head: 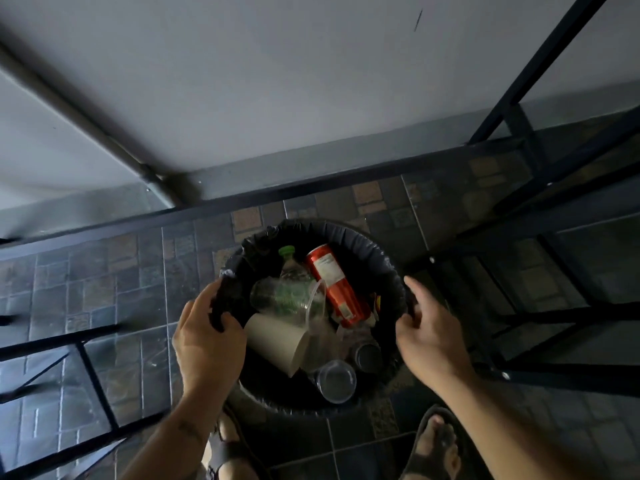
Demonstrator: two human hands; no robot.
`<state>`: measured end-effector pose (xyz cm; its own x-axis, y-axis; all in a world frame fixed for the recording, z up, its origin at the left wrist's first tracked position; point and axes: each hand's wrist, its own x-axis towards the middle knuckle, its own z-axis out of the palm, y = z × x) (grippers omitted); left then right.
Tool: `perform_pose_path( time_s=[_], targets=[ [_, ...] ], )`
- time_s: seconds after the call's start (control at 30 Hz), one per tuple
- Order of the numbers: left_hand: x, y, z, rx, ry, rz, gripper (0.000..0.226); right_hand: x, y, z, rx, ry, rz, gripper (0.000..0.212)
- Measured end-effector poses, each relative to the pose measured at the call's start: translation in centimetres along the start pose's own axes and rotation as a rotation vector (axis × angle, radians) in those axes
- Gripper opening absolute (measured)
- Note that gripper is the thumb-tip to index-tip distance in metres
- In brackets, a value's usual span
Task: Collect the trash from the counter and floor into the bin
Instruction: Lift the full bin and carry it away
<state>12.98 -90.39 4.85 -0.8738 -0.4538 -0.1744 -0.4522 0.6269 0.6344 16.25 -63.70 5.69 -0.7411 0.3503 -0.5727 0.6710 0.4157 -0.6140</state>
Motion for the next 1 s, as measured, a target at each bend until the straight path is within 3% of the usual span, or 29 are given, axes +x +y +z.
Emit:
perform_pose_path(
  time_s=[0.27,0.47,0.8,1.0],
  targets=[
    [-7.4,5.7,-10.1,-0.139,0.174,-0.180,0.047,-8.3,-6.1,-6.1,-0.023,0.034,-0.138,0.072],
    [-12.2,8.7,-16.6,-0.176,0.229,-0.237,0.047,-13.0,-10.3,-10.1,-0.007,-0.097,-0.223,0.076],
    [-16.3,13.1,-28.1,-0.286,0.156,-0.205,0.045,-25.1,-14.8,-14.9,0.039,-0.009,-0.231,0.075],
    [-18.5,17.7,-35.4,-0.278,0.074,-0.060,0.043,-34.5,-17.8,-19.7,0.096,0.088,-0.249,0.070]
  ],
)
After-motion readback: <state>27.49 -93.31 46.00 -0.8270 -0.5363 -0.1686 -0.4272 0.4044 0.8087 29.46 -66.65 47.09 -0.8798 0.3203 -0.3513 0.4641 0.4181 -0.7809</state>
